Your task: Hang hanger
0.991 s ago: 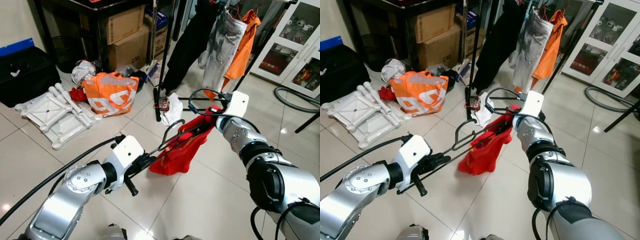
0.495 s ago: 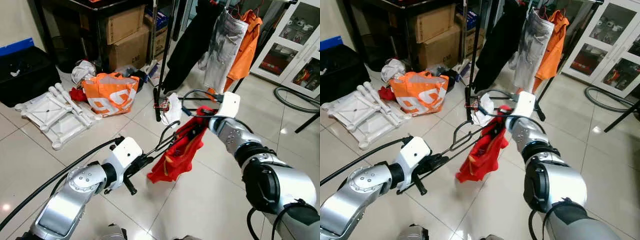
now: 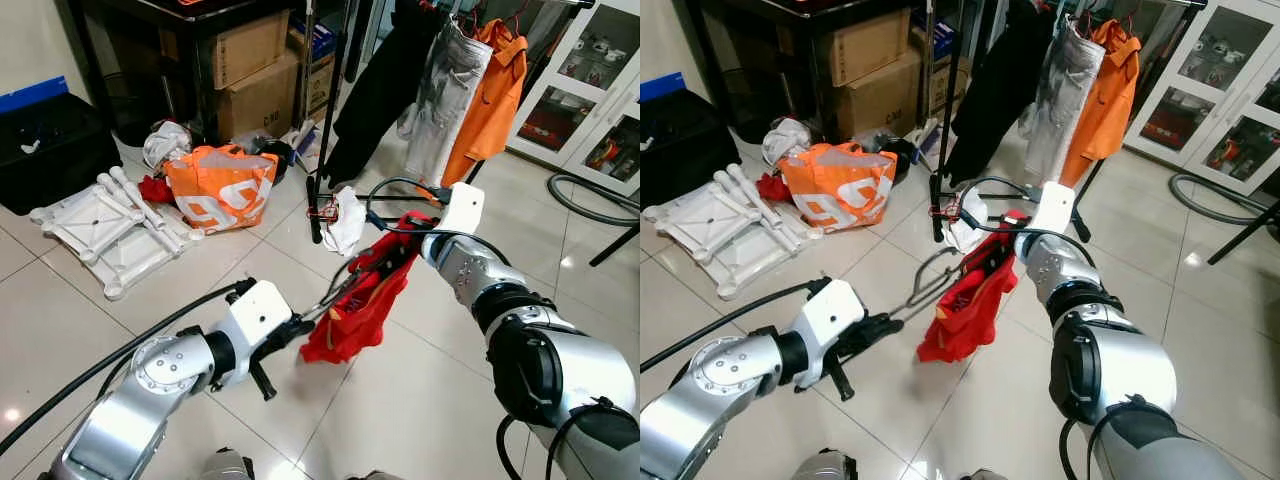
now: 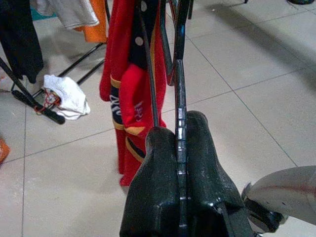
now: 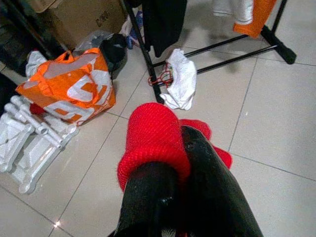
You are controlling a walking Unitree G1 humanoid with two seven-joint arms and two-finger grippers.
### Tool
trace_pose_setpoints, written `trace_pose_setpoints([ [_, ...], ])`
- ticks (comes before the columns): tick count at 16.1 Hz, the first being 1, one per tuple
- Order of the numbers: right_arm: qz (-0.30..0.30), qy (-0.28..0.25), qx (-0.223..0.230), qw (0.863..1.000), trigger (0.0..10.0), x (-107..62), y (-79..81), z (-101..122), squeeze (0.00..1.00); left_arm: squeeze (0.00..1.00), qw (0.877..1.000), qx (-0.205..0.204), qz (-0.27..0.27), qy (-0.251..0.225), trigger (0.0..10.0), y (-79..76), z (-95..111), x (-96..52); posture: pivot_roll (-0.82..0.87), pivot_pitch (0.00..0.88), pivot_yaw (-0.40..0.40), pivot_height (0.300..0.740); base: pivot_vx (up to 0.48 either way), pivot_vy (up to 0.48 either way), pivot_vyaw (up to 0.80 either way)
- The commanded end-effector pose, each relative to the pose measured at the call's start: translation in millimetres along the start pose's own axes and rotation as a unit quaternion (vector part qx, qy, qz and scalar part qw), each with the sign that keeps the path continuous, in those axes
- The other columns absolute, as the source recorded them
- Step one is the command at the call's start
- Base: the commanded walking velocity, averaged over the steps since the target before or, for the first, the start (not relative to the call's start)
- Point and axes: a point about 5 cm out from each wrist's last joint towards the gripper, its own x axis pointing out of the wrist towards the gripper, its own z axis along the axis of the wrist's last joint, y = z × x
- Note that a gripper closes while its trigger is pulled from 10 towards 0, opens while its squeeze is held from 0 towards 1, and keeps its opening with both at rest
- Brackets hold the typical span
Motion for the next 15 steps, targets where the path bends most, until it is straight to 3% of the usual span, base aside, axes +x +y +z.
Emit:
trace_pose_setpoints([
  [1,-0.003,-0.038,0.005,0.999,0.0,-1.0,-0.7,23,0.0,0.0,1.0,-0.002,-0.02,-0.005,10.0,-8.2,2,-0.8,0.13,0.058,-0.137,0.74,0.0,0.0,0.0],
  [9,-0.008,-0.041,0.029,0.999,0.0,-1.4,-1.0,29,0.0,0.0,0.999,-0.025,-0.02,0.006,10.0,-14.8,-5,-6.1,0.14,0.072,-0.143,0.74,0.0,0.0,0.0],
  [13,0.022,-0.041,0.034,0.998,0.0,-1.0,10.9,33,0.0,0.0,0.997,-0.024,0.069,-0.004,10.0,12.4,-6,-3.2,0.14,0.073,-0.143,0.74,0.0,0.0,0.0],
  [15,0.026,-0.035,0.031,0.999,0.0,-0.8,10.7,30,0.0,0.0,0.997,-0.021,0.078,-0.006,10.0,17.2,-5,-2.7,0.13,0.072,-0.144,0.74,0.0,0.0,0.0],
])
